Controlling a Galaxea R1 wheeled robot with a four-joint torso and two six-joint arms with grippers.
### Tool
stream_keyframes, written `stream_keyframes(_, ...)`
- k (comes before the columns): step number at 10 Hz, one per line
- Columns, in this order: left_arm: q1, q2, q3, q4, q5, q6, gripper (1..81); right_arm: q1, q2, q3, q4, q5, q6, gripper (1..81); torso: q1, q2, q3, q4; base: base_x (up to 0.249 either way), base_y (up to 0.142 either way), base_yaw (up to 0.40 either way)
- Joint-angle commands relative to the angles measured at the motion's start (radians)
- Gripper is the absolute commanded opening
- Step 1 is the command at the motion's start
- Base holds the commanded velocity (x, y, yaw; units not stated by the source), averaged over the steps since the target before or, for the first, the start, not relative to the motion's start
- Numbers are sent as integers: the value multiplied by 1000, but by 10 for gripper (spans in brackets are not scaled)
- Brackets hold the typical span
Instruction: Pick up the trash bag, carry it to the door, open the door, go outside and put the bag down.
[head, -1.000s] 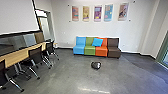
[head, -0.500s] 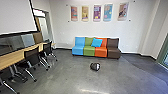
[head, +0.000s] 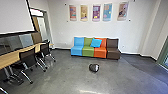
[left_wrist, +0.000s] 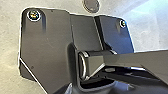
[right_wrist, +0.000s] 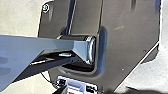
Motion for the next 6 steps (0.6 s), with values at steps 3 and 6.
stream_keyframes(3,-48,-2,12,-8,52,-3,811,44,-9,7,5,-57,-5,811,0,0,0,0,159,-91,0)
stream_keyframes(6,-48,-2,12,-8,52,-3,811,44,-9,7,5,-57,-5,811,0,0,0,0,159,-82,0)
